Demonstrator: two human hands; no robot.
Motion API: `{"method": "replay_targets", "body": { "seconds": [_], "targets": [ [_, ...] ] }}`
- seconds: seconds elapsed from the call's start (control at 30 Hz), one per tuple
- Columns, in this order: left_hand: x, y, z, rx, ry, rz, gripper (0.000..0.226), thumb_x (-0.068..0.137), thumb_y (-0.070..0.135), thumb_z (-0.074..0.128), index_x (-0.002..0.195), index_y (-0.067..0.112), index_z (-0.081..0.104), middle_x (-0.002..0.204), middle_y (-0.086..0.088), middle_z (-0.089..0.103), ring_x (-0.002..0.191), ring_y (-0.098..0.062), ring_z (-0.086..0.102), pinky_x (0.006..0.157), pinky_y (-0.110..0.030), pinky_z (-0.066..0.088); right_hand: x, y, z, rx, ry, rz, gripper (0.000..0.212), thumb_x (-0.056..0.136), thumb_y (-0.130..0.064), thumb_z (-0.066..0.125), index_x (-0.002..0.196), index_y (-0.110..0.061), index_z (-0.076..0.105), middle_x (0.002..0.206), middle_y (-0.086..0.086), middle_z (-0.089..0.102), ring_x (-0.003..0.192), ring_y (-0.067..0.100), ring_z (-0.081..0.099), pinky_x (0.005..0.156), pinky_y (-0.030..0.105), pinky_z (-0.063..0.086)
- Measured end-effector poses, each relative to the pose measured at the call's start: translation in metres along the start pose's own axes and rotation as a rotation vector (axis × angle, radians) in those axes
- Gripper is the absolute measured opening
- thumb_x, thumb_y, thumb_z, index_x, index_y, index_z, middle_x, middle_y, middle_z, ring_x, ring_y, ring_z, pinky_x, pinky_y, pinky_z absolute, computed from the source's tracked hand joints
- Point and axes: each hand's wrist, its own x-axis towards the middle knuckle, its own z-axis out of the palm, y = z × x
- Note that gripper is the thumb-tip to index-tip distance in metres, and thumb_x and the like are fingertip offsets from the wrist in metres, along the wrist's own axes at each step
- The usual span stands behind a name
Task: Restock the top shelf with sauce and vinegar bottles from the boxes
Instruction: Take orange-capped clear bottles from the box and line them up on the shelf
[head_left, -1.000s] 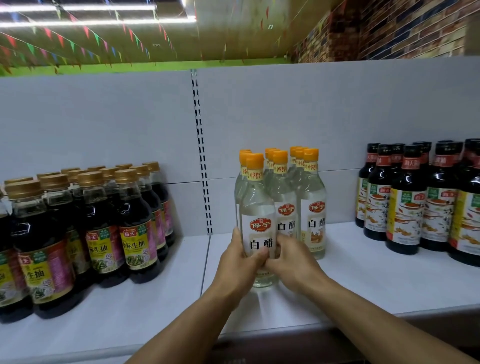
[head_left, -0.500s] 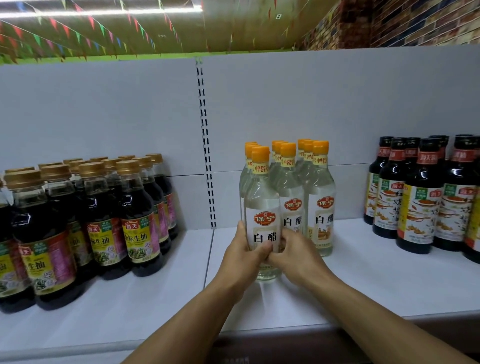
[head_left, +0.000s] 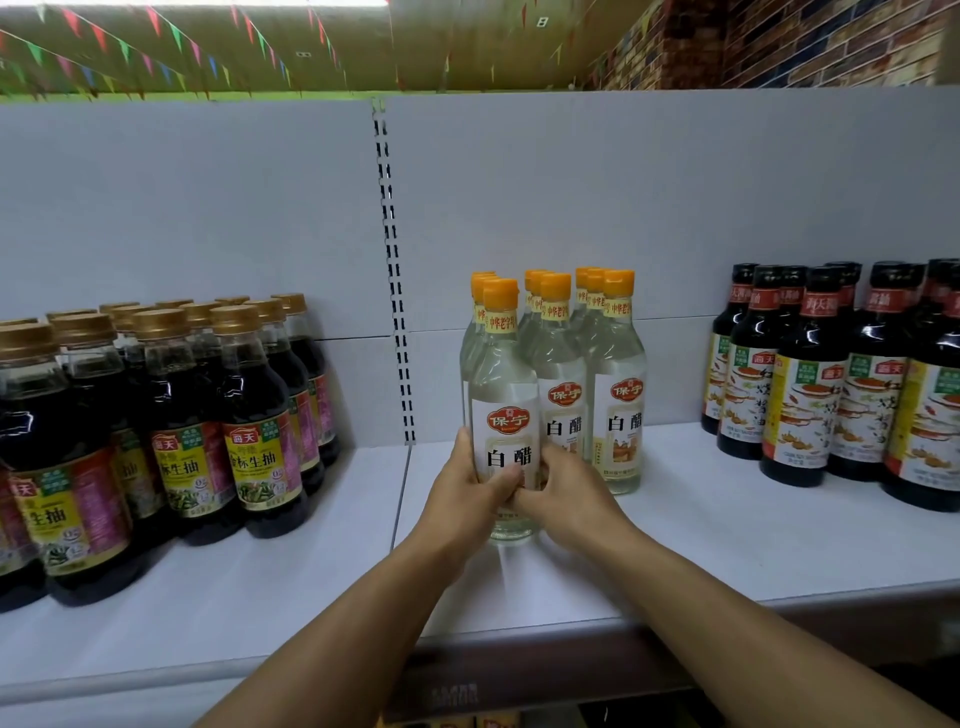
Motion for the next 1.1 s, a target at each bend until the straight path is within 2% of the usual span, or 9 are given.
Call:
{"method": "replay_targets", "body": {
  "seconds": [0.17,0.33,0.53,0.63,0.7,0.77,0.93,1.03,1.1],
  "targets": [
    [-0.001,0.0,-0.002,0.002,-0.006,-0.004,0.034,0.097,0.002,0.053,0.126,0.019,0.051,0.108,-0.002,0.072,0.087,-0.006,0.072,0.064,-0.014,0.054,-0.001,-0.002,0.003,-0.068,0.047,0.026,0.068,0.052,-0.068,0.064,0.11,-0.033,0.058,0.097,-0.013,0.07,0.093,0.014,0.067,0.084,0.042,0.057],
    [-0.002,-0.004,-0.002,0.032,0.001,-0.012,0.038,0.096,0.001,0.054,0.127,0.023,0.05,0.114,-0.004,0.071,0.096,-0.012,0.071,0.071,-0.02,0.056,-0.005,-0.006,0.006,-0.121,0.081,0.038,0.054,0.064,-0.058,0.067,0.11,-0.033,0.057,0.101,-0.011,0.069,0.095,0.016,0.066,0.085,0.041,0.055],
    [-0.004,0.0,-0.001,0.05,0.015,-0.04,0.033,0.097,0.002,0.053,0.125,0.02,0.049,0.112,-0.003,0.07,0.092,-0.009,0.071,0.061,-0.013,0.053,-0.009,-0.012,0.007,-0.145,0.069,0.051,0.057,0.06,-0.062,0.061,0.11,-0.035,0.055,0.099,-0.013,0.069,0.093,0.015,0.065,0.084,0.042,0.056],
    [-0.006,0.0,0.0,0.073,0.018,-0.05,0.032,0.097,0.006,0.053,0.125,0.022,0.048,0.116,-0.002,0.069,0.1,-0.012,0.069,0.067,-0.017,0.055,-0.011,-0.017,0.003,-0.132,0.032,0.055,0.062,0.056,-0.06,0.062,0.113,-0.037,0.056,0.101,-0.013,0.069,0.096,0.015,0.065,0.087,0.042,0.055],
    [-0.008,0.002,0.001,0.085,0.029,-0.054,0.03,0.098,0.008,0.053,0.124,0.022,0.048,0.115,-0.002,0.069,0.101,-0.013,0.068,0.07,-0.019,0.054,-0.012,-0.02,-0.002,-0.095,-0.009,0.059,0.059,0.059,-0.054,0.07,0.115,-0.036,0.058,0.103,-0.012,0.07,0.099,0.015,0.065,0.09,0.041,0.054],
    [-0.01,0.006,0.0,0.092,0.04,-0.05,0.029,0.097,0.008,0.053,0.123,0.021,0.048,0.112,0.001,0.069,0.095,-0.008,0.068,0.064,-0.015,0.052,-0.013,-0.02,-0.007,-0.071,-0.041,0.063,0.049,0.067,-0.043,0.076,0.113,-0.034,0.061,0.101,-0.011,0.071,0.097,0.013,0.066,0.09,0.039,0.054],
    [-0.02,0.016,0.003,0.147,0.04,-0.004,0.029,0.099,0.011,0.05,0.124,0.025,0.045,0.11,0.009,0.065,0.092,-0.003,0.065,0.06,-0.013,0.05,-0.015,-0.028,-0.022,-0.105,-0.03,0.042,0.037,0.074,-0.033,0.077,0.109,-0.024,0.067,0.097,-0.008,0.072,0.091,0.013,0.068,0.085,0.04,0.057],
    [-0.028,0.022,0.007,0.186,0.058,0.033,0.028,0.1,0.012,0.049,0.123,0.028,0.044,0.111,0.011,0.063,0.093,-0.003,0.063,0.066,-0.015,0.05,-0.023,-0.038,-0.03,-0.072,0.016,0.041,0.025,0.081,-0.022,0.067,0.106,-0.022,0.067,0.098,-0.005,0.072,0.091,0.016,0.068,0.085,0.041,0.057],
    [-0.037,0.028,0.008,0.205,0.062,0.057,0.029,0.101,0.014,0.048,0.124,0.032,0.045,0.114,0.012,0.063,0.1,-0.005,0.063,0.083,-0.026,0.056,-0.036,-0.049,-0.036,-0.081,0.06,0.003,0.023,0.081,-0.024,0.061,0.104,-0.023,0.065,0.099,-0.006,0.071,0.092,0.016,0.068,0.084,0.043,0.057]
  ]
}}
